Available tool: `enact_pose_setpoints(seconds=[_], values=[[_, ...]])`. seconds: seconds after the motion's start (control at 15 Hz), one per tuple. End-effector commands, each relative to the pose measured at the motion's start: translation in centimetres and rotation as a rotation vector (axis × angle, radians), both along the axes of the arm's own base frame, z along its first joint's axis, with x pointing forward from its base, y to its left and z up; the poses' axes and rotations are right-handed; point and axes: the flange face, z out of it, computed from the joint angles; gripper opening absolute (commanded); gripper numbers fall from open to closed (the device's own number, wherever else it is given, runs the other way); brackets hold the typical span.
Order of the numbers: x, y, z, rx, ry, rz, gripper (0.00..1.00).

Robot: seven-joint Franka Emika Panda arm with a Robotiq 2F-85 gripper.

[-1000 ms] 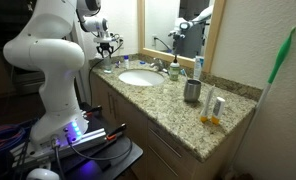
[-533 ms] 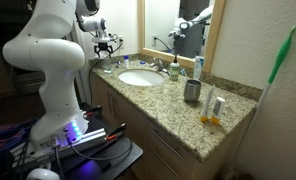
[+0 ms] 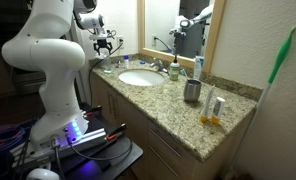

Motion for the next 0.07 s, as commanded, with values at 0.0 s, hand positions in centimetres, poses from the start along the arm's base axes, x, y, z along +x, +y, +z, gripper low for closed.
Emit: enact_pose_setpoints(seconds=[0.0], values=[[-0.05, 0.13, 0.33, -0.004, -0.008, -0.017, 1.0]])
